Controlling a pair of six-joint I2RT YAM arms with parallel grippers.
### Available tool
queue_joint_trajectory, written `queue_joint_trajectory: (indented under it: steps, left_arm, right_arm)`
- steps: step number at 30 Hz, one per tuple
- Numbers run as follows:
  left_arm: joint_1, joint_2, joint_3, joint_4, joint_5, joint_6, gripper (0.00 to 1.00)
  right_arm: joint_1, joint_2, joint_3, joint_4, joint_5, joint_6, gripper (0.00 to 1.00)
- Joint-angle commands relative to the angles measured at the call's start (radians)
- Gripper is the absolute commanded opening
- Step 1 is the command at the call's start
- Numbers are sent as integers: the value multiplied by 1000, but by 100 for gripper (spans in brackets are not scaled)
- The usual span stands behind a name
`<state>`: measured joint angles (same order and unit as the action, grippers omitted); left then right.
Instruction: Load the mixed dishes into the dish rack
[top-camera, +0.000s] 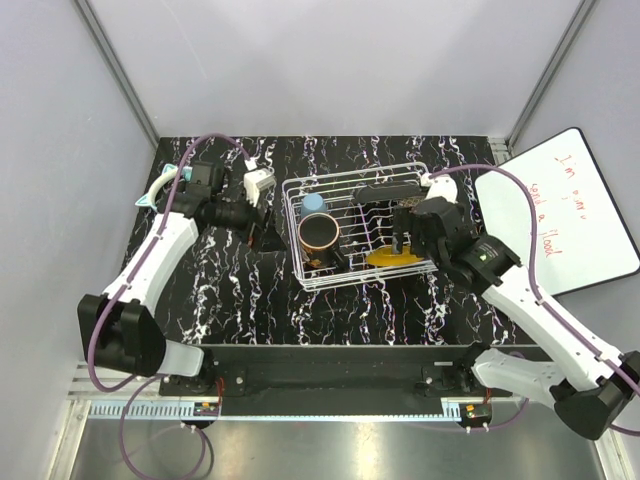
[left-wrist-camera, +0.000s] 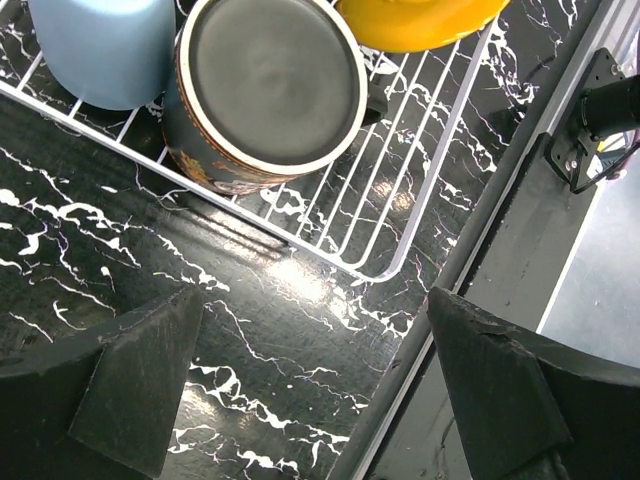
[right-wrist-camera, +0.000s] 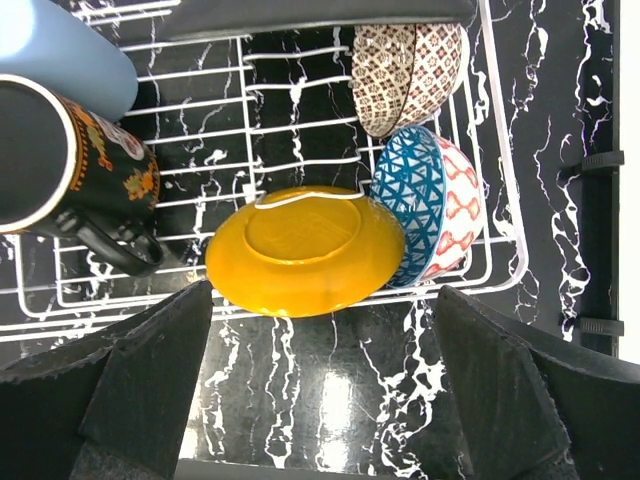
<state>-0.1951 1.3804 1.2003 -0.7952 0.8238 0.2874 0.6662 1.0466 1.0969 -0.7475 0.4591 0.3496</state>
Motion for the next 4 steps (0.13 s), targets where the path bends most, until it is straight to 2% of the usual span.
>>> queue_joint_trajectory:
  steps: [1,4]
  left_arm:
    - [2,-29,5,13,-11,-25,99]
    - [2,-27,-2,14,-15,-21,99]
  right_arm:
    - [3,-22,55,11,19,26,100]
    - [3,-17,51,14,15,16,100]
